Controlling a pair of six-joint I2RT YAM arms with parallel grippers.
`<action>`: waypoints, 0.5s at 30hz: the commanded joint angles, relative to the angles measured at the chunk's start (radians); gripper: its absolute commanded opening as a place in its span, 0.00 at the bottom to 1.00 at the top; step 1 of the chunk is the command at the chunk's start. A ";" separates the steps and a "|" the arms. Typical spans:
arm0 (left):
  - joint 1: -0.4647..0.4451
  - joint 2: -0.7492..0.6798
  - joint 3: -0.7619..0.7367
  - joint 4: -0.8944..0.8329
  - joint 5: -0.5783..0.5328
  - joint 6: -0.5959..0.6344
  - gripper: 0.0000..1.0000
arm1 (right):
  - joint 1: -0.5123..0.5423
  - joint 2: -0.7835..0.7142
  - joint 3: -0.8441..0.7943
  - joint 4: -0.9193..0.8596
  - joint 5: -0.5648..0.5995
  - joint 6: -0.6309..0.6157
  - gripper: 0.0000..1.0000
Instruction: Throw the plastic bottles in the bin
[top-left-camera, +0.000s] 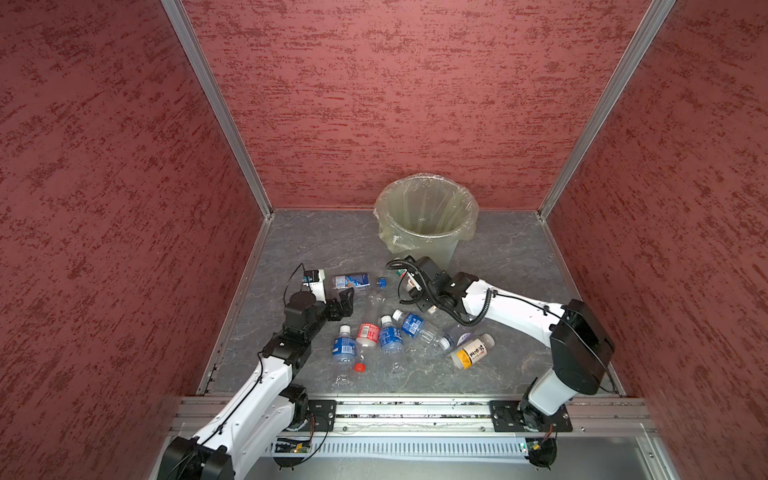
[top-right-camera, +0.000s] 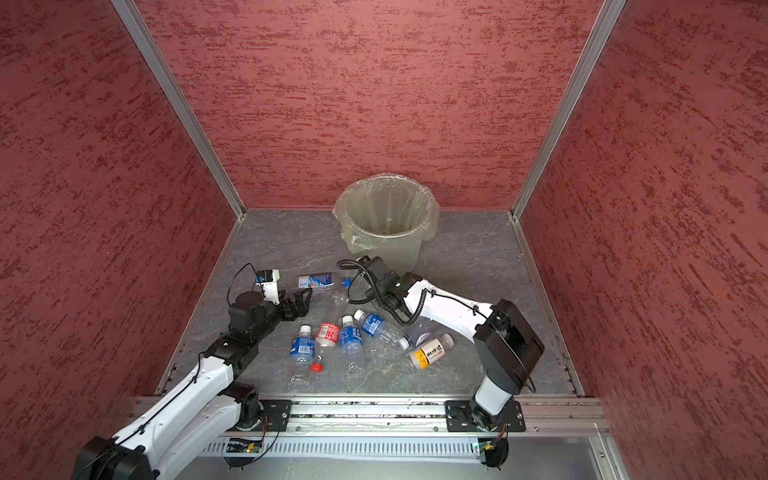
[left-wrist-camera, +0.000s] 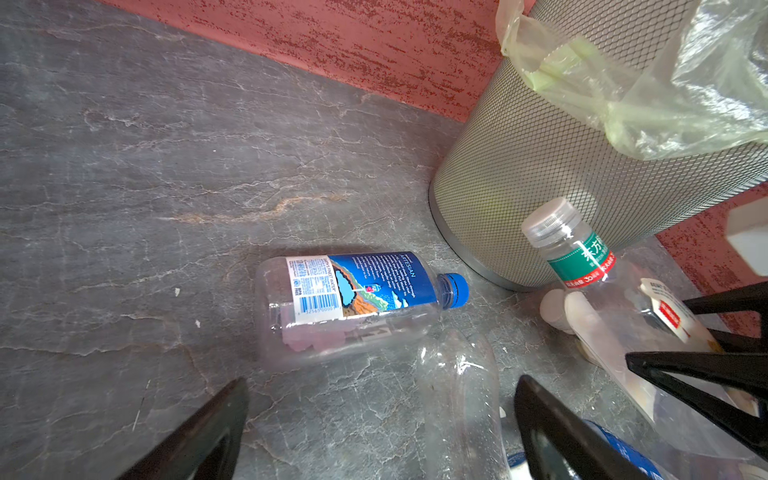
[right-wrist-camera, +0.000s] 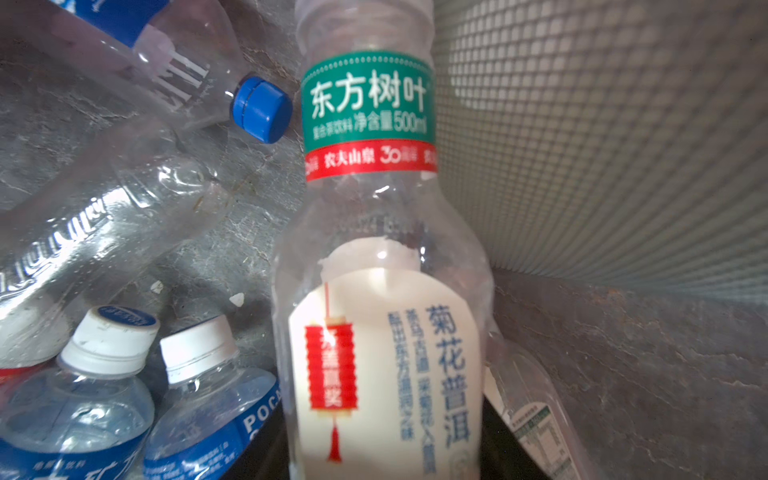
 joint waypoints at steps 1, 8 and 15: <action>0.011 -0.004 0.002 0.026 0.007 -0.004 1.00 | 0.021 -0.052 -0.013 -0.027 0.035 0.024 0.48; 0.016 0.001 -0.003 0.031 0.008 -0.007 1.00 | 0.067 -0.120 -0.035 -0.053 0.053 0.050 0.47; 0.019 0.007 -0.004 0.038 0.009 -0.009 1.00 | 0.115 -0.252 -0.088 -0.032 0.042 0.071 0.47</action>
